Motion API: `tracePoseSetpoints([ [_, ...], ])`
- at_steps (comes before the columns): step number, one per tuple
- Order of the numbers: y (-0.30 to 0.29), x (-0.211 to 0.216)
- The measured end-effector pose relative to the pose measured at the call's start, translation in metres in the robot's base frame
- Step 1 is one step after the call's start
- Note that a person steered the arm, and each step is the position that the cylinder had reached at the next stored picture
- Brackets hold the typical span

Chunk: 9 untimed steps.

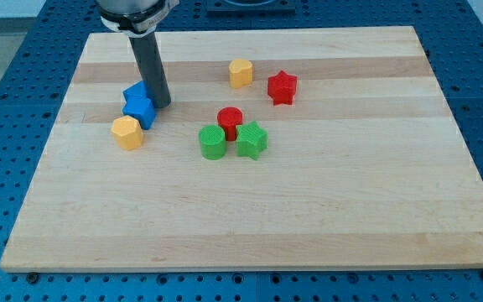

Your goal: Move the yellow heart diagonally left of the red star

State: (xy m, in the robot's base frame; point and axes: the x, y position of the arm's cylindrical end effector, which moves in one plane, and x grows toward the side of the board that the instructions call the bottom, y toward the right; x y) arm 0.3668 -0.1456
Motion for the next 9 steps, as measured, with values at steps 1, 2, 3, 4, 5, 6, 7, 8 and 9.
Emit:
tracePoseSetpoints([
  [1,0.012,0.000],
  [2,0.039,-0.006],
  [3,0.075,-0.013],
  [4,0.120,-0.017],
  [5,0.155,-0.033],
  [6,0.163,-0.049],
  [7,0.160,-0.049],
  [8,0.149,-0.049],
  [9,0.132,-0.049],
])
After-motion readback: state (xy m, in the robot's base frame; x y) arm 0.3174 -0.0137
